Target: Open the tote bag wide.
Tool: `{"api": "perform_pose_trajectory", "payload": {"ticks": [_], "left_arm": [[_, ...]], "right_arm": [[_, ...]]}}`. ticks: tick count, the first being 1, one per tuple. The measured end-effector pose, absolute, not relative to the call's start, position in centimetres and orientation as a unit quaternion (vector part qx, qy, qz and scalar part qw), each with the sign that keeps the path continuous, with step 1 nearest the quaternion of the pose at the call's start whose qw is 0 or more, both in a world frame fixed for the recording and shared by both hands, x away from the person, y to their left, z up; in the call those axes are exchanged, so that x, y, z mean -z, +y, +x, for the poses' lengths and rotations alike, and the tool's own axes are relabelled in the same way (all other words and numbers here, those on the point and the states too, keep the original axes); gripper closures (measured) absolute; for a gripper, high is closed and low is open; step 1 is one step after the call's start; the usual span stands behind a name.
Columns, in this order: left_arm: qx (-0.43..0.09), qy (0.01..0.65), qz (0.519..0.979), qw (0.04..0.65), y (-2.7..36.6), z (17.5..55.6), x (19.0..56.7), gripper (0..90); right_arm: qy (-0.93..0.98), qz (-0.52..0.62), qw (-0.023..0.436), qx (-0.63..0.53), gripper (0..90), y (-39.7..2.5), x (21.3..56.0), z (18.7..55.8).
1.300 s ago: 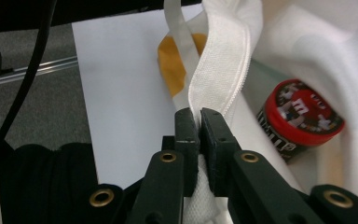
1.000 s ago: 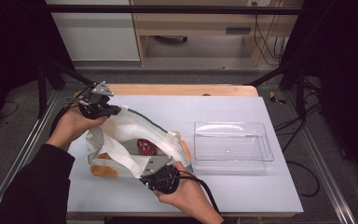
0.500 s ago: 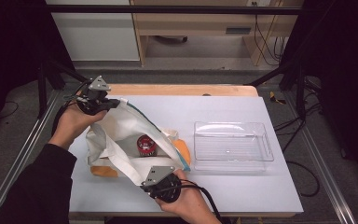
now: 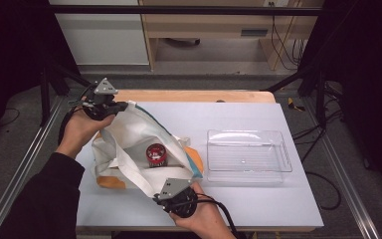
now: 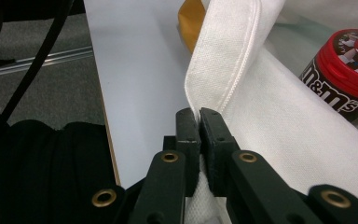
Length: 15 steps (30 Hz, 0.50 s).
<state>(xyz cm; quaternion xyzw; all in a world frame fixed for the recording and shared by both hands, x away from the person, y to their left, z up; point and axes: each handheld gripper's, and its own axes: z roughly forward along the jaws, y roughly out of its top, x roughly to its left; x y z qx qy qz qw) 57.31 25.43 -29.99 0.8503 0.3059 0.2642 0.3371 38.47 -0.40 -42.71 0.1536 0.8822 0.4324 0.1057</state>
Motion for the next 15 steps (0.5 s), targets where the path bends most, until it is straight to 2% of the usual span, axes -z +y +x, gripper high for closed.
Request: {"api": "perform_pose_trajectory", "payload": {"ticks": [8,15], "left_arm": [[-0.28,0.315,0.844,0.331,25.0,57.9,29.8,88.7],[-0.284,0.325,0.838,0.333,24.6,59.5,31.3,88.7]], "right_arm": [[0.882,0.148,0.108,-0.434,87.4,-0.7,42.7,38.0],[0.888,0.155,0.102,-0.42,87.5,-0.4,44.2,38.3]]}}
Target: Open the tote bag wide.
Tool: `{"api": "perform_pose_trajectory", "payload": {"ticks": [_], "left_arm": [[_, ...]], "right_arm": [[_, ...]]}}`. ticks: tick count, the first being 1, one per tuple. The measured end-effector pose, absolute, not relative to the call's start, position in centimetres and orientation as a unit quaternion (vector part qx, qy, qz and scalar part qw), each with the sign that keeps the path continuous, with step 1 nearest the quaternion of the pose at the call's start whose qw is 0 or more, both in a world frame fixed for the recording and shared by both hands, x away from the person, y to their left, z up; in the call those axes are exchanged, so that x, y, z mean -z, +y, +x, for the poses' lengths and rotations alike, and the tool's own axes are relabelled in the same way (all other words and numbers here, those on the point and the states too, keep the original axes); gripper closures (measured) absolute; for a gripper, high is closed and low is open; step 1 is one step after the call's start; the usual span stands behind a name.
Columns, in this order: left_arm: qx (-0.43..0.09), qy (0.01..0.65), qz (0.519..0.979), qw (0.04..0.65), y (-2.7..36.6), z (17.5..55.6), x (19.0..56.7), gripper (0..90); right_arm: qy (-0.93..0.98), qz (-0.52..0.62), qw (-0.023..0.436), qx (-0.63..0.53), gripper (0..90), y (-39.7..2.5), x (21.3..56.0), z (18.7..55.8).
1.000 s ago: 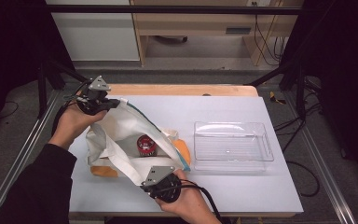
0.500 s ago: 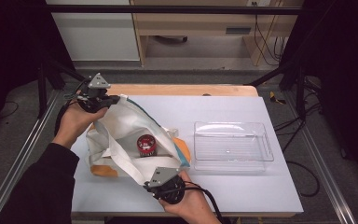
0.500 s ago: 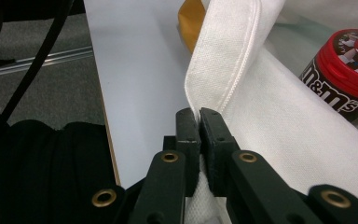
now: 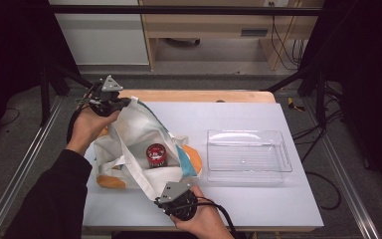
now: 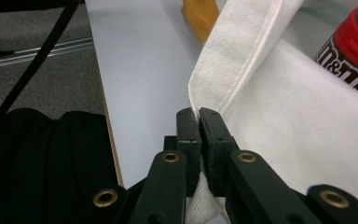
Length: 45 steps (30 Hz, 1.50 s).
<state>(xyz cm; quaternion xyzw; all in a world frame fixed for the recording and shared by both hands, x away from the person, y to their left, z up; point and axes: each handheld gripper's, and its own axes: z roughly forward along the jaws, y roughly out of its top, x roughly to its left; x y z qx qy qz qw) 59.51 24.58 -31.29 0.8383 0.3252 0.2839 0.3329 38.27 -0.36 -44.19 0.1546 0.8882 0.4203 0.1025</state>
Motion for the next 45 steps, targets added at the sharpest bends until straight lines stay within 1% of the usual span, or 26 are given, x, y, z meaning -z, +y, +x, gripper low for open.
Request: {"api": "perform_pose_trajectory", "payload": {"ticks": [8,15,28,45], "left_arm": [[-0.282,0.33,0.835,0.338,24.0,61.2,33.0,88.7],[-0.286,0.332,0.833,0.339,24.1,61.3,32.8,88.7],[-0.283,0.335,0.833,0.336,23.9,61.6,33.4,88.7],[-0.267,0.346,0.838,0.328,23.7,62.3,36.3,88.7]], "right_arm": [[0.887,0.163,0.094,-0.421,87.6,-0.2,44.8,38.5],[0.885,0.16,0.092,-0.428,87.7,-0.3,44.5,38.3],[0.887,0.163,0.089,-0.423,87.7,-0.1,44.9,38.4],[0.889,0.173,0.076,-0.417,87.6,-0.1,46.0,38.8]]}}
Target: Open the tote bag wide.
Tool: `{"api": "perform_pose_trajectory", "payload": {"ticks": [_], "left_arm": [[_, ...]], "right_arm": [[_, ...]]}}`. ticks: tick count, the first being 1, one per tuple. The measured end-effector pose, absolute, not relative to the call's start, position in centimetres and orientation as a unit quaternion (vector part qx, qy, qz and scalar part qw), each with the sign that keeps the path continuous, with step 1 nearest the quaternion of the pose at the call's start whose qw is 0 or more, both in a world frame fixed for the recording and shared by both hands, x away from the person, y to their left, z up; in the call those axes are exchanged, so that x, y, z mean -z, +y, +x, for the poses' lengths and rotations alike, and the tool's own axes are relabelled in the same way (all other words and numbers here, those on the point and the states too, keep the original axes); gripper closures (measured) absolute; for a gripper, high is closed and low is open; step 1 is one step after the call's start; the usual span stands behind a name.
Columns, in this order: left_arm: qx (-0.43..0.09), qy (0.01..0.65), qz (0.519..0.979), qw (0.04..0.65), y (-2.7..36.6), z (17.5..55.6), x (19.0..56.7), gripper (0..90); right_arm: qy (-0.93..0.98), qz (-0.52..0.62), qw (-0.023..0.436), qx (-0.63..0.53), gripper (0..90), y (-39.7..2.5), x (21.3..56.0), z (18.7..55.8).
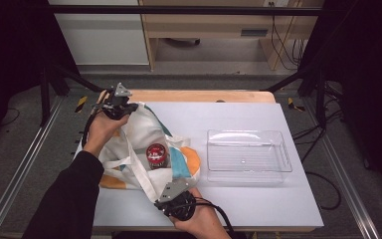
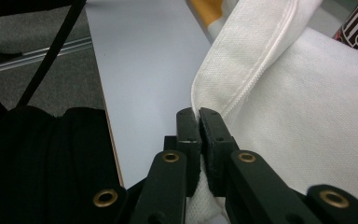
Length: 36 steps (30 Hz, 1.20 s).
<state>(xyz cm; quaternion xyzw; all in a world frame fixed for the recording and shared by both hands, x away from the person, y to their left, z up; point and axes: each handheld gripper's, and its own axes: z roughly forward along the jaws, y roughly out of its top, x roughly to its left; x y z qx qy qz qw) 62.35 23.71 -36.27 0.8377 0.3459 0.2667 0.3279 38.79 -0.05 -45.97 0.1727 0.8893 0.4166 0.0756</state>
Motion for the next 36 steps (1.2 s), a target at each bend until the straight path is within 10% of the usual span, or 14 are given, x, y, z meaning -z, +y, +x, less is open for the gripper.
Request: {"api": "perform_pose_trajectory", "payload": {"ticks": [12,22,36], "left_arm": [[-0.266,0.349,0.832,0.34,23.9,61.4,36.9,87.5],[-0.295,0.336,0.816,0.366,25.0,57.5,34.7,50.2],[-0.325,0.331,0.798,0.384,26.7,47.4,34.4,41.9]], "right_arm": [[0.886,0.175,0.074,-0.424,86.5,-0.2,46.0,38.8],[0.873,0.181,0.104,-0.441,59.2,-0.8,43.4,38.3],[0.866,0.189,0.15,-0.438,47.8,-2.1,36.5,38.6]]}}
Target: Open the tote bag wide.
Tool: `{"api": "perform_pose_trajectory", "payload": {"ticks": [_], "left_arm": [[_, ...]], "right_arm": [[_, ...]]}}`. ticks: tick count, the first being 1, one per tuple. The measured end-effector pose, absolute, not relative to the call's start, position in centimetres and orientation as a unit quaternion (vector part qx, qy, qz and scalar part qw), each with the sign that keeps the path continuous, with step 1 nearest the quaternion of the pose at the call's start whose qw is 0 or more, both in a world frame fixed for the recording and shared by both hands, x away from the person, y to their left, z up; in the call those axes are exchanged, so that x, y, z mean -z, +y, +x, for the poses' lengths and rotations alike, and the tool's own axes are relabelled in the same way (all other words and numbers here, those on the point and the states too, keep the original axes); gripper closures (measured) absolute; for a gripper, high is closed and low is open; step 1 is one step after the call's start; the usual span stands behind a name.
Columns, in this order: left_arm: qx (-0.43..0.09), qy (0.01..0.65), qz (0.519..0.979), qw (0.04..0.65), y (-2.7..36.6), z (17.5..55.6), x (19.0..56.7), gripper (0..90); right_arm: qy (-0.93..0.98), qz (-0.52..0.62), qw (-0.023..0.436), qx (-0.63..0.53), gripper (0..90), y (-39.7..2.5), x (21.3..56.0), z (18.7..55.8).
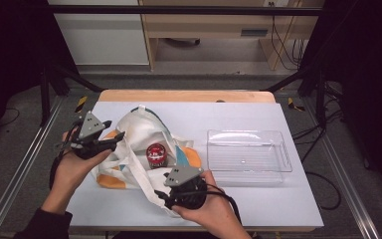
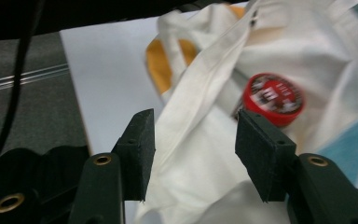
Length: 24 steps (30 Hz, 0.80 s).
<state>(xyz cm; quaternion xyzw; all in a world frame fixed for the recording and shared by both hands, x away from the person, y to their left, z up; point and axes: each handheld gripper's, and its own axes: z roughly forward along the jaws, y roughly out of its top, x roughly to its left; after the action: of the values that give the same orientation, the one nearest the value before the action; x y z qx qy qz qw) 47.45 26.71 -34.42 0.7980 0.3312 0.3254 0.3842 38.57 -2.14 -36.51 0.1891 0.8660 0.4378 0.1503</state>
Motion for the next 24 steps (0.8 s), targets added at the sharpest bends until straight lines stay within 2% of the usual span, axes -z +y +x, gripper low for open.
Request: {"api": "perform_pose_trajectory", "payload": {"ticks": [5,12,14,24], "left_arm": [[-0.317,0.351,0.788,0.395,26.7,45.9,37.2,41.9],[-0.305,0.367,0.784,0.398,26.5,45.5,39.2,39.4],[-0.302,0.371,0.779,0.405,26.5,45.3,39.4,37.8],[-0.296,0.377,0.776,0.411,26.2,44.1,40.9,36.8]], "right_arm": [[0.867,0.194,0.175,-0.425,47.2,-2.2,33.7,41.0],[0.872,0.217,0.19,-0.396,38.6,-1.2,31.4,46.3],[0.875,0.227,0.2,-0.378,37.7,-0.6,31.4,48.8],[0.885,0.259,0.181,-0.341,38.5,0.9,33.3,54.4]]}}
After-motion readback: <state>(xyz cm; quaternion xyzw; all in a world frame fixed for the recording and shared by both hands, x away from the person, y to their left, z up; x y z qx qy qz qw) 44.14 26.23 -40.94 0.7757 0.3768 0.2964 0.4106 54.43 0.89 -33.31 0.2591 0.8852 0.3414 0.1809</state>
